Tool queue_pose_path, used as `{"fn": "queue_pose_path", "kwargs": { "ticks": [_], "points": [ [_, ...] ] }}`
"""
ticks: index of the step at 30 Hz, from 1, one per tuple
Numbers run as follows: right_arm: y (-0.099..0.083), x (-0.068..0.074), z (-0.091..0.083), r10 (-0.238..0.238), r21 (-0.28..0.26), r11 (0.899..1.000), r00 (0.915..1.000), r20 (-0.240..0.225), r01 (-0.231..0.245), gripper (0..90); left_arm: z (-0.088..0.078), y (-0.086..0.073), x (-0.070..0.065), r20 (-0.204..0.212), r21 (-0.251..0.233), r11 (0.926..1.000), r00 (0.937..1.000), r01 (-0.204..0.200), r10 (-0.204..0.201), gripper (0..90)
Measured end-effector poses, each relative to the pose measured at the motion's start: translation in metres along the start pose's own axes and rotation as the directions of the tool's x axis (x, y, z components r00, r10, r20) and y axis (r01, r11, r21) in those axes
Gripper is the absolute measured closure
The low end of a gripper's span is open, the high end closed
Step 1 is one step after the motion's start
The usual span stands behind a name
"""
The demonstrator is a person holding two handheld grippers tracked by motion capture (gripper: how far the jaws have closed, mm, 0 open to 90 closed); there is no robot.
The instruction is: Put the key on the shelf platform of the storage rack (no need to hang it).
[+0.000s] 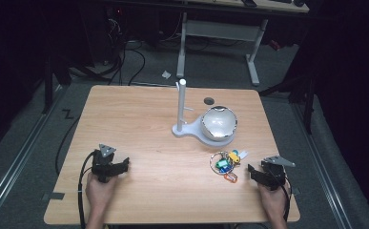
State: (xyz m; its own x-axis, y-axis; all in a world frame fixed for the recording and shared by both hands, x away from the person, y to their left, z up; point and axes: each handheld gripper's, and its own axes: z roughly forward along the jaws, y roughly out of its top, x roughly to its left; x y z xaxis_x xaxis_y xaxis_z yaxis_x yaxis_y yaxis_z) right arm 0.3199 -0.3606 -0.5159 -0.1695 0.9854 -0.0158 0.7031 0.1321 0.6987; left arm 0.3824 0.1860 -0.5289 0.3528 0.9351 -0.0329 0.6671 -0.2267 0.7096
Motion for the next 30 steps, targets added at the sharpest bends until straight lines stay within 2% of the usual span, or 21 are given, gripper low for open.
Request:
{"fn": "queue_pose_path", "kwargs": {
  "ticks": [30],
  "points": [
    [0.0004,0.0010,0.0005,0.001,0.001,1.000,1.0000,-0.001,-0.001,37.6,0.0000,0.0000,0.0001,0.001,0.000,1.0000,1.0000,0.001,-0.001,23.0]
  ]
}}
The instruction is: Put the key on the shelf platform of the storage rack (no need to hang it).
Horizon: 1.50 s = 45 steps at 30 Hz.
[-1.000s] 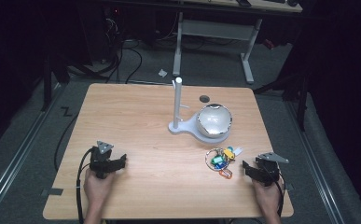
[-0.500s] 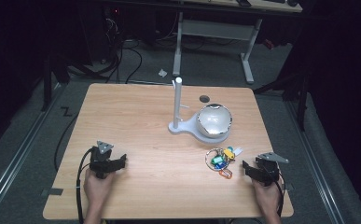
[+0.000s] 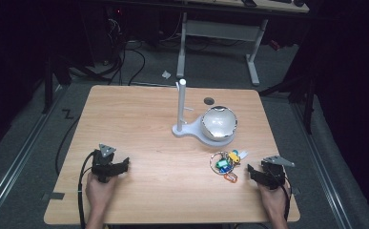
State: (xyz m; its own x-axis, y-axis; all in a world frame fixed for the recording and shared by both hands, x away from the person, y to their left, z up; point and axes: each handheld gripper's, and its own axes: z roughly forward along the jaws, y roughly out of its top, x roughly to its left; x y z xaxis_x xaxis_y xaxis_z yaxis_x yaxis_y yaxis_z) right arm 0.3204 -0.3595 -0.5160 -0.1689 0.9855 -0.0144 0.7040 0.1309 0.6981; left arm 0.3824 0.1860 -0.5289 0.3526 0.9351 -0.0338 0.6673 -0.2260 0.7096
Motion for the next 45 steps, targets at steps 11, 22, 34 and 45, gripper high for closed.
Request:
{"fn": "queue_pose_path", "kwargs": {
  "ticks": [11,22,34,45],
  "points": [
    [0.000,0.000,-0.002,0.009,0.009,1.000,0.9999,-0.006,-0.009,39.4,0.000,0.000,0.000,0.000,0.000,1.0000,1.0000,0.000,0.000,23.0],
    [0.001,-0.001,-0.007,0.033,-0.008,0.999,0.9990,-0.031,-0.033,41.5,0.000,0.000,0.000,0.000,0.000,1.0000,1.0000,0.000,0.000,23.0],
    [0.011,0.012,-0.019,0.007,-0.060,0.998,0.9975,-0.071,-0.012,41.1,0.000,0.000,0.000,0.000,0.002,1.0000,1.0000,0.000,0.000,23.0],
    [0.024,0.036,-0.026,-0.052,-0.095,0.995,0.9878,-0.147,0.039,40.3,0.000,0.000,0.000,0.000,0.000,1.0000,1.0000,0.000,0.000,23.0]
  ]
}}
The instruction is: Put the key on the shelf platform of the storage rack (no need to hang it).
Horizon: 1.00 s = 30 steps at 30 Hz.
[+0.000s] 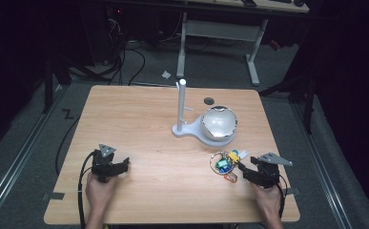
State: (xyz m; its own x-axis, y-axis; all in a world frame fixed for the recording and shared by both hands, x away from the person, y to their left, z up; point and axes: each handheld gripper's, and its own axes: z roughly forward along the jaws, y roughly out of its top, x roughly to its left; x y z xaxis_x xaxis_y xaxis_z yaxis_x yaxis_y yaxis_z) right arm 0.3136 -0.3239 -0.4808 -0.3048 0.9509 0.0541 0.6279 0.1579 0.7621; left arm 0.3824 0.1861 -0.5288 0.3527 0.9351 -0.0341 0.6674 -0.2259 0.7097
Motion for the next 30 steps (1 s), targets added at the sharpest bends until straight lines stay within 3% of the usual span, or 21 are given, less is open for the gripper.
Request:
{"fn": "queue_pose_path", "kwargs": {
  "ticks": [3,17,30],
  "points": [
    [0.001,0.006,0.000,-0.017,-0.019,1.000,0.9998,-0.009,0.017,42.7,0.000,0.000,0.000,0.000,0.000,1.0000,1.0000,0.000,0.000,23.0],
    [0.008,0.031,0.027,-0.078,0.044,0.996,0.9932,-0.086,0.082,40.7,0.000,0.000,0.000,0.000,0.000,1.0000,1.0000,0.000,0.000,23.0],
    [0.009,0.040,0.055,-0.126,0.105,0.986,0.9900,-0.064,0.132,35.9,0.000,0.000,0.000,0.000,0.000,1.0000,1.0000,0.000,0.000,23.0]
  ]
}}
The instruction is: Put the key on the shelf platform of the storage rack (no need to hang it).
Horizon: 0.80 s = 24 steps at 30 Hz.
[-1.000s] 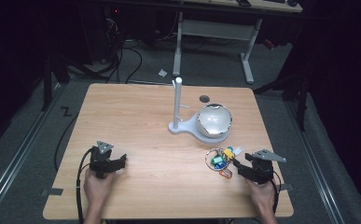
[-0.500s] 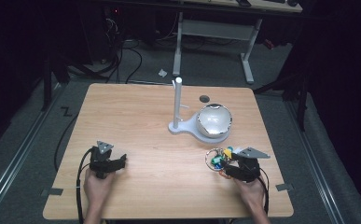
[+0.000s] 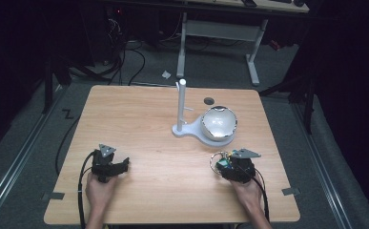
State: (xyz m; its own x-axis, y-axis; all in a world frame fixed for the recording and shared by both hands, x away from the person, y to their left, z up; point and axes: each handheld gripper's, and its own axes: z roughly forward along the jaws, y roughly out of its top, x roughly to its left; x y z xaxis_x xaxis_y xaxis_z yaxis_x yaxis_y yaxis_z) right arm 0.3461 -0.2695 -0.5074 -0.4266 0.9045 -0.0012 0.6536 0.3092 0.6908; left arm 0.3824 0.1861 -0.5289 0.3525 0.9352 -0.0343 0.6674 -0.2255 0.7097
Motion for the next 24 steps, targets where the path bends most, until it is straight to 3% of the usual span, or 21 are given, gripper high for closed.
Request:
{"fn": "queue_pose_path", "kwargs": {
  "ticks": [6,11,24],
  "points": [
    [0.000,0.003,0.009,-0.011,0.039,0.999,0.9999,0.003,0.011,32.6,0.000,0.000,0.000,0.000,0.000,1.0000,1.0000,0.000,0.000,23.0],
    [0.000,0.003,0.012,-0.018,0.031,0.999,0.9997,0.015,0.017,34.5,0.000,0.000,0.000,0.000,0.000,1.0000,1.0000,0.000,0.000,23.0],
    [0.001,0.000,0.013,-0.015,0.003,1.000,0.9999,0.005,0.015,61.5,0.000,0.000,0.000,0.000,0.000,1.0000,1.0000,-0.001,0.001,23.0]
  ]
}}
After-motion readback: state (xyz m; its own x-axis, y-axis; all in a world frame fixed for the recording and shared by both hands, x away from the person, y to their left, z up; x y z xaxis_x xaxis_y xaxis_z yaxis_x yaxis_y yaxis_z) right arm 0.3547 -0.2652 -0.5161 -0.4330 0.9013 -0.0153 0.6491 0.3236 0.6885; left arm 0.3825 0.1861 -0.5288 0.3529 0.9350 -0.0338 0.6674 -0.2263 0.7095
